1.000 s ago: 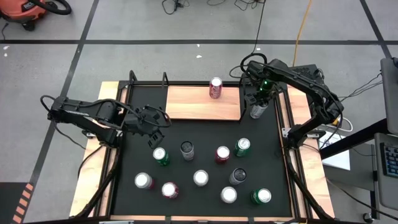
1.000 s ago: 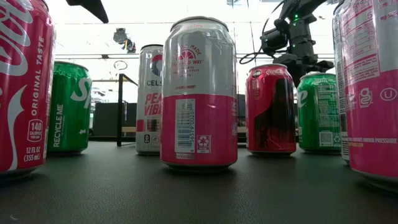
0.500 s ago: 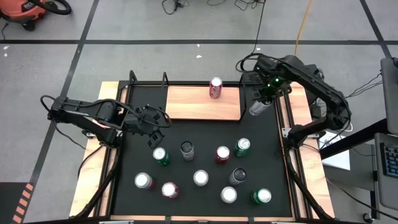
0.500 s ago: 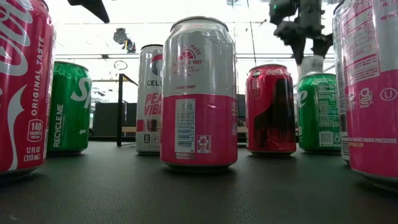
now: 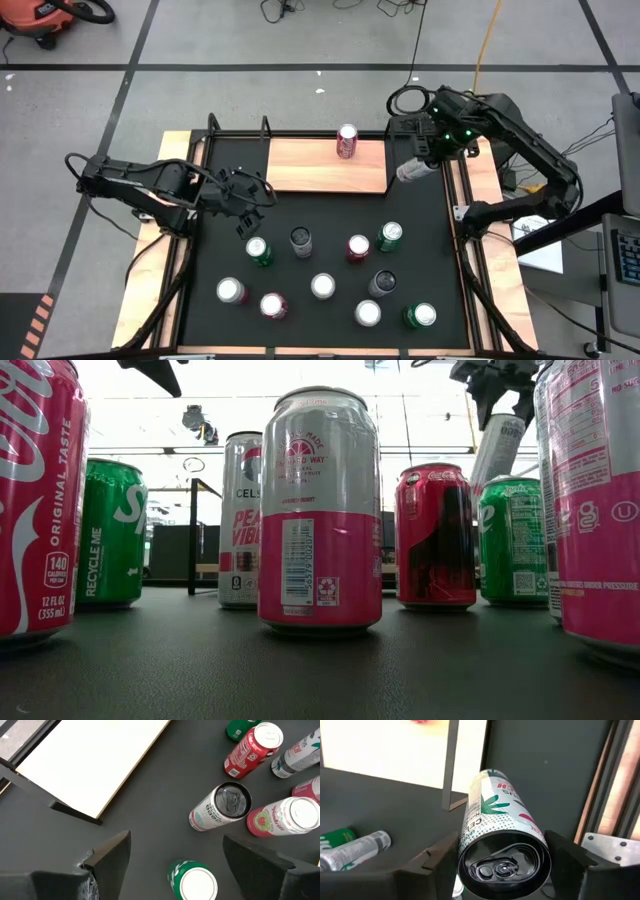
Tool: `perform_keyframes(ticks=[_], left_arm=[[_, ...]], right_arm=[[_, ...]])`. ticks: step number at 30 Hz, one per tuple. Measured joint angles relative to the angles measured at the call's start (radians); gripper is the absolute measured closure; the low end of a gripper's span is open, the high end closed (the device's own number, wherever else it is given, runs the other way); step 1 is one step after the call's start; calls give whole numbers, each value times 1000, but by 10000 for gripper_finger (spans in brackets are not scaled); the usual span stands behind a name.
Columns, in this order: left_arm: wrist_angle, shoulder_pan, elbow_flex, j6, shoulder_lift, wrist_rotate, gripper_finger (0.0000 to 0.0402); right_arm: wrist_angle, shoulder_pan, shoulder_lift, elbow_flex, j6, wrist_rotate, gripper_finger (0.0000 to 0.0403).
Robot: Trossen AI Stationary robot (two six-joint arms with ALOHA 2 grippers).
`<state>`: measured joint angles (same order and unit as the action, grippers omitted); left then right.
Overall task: Place canned beverage on shelf
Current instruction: Put the top right white soda can on the shelf
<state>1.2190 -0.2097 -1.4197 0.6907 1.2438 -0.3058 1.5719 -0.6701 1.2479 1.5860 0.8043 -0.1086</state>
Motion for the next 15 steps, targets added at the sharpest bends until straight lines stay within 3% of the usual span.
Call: perform_keyframes(ticks=[6,15], left_arm=[[-1,0,0,-1,0,1,86],[-10,6,0,-20,0,-46,86]], right_arm=[[0,0,-31,0,21,-38,187],[0,0,-103,0,67,27,187]])
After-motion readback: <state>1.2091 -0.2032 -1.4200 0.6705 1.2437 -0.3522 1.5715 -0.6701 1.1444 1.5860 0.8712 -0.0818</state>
